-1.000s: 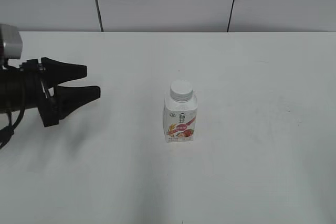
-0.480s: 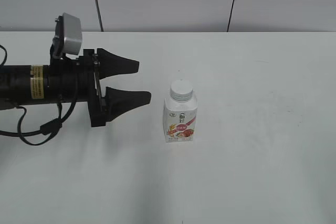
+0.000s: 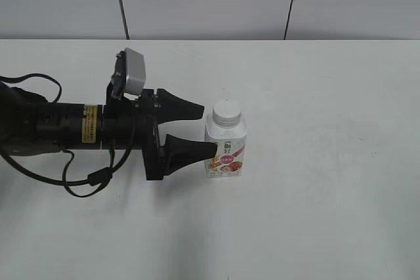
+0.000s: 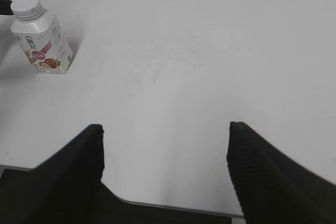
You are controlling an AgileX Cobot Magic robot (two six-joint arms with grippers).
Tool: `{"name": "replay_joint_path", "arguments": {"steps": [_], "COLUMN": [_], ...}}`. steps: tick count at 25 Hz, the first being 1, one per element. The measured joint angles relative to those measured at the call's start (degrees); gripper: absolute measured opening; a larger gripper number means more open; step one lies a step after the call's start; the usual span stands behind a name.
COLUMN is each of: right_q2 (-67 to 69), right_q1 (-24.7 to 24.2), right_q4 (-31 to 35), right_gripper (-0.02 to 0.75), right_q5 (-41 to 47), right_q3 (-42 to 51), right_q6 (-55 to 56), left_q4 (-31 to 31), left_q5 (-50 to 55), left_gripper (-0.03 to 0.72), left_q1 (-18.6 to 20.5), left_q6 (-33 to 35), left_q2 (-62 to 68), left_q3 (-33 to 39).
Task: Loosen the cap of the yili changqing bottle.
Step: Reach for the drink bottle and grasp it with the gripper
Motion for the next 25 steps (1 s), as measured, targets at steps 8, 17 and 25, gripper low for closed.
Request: {"name": "replay_joint_path", "arguments": {"steps": [8, 17, 25], "right_q2": [0.0, 0.0, 0.0], "right_q1": [0.0, 0.0, 0.0], "right_q4": [0.0, 0.0, 0.0], "right_gripper": [0.575, 0.575, 0.575], "right_q5": [0.0, 0.0, 0.0], "right_q3": [0.0, 0.0, 0.0], "right_q6": [0.0, 0.0, 0.0], "left_q4": [-0.58, -0.64, -1.29], "left_q5": [0.01, 1.38, 2.3], "left_gripper": [0.578, 0.55, 0.419], "left_q1": [-1.64, -1.87, -1.87], "left_q6": [0.0, 0.0, 0.0], "left_q2": [4.95, 5.35, 5.35], "left_q3": [-4.7, -4.75, -4.87]}}
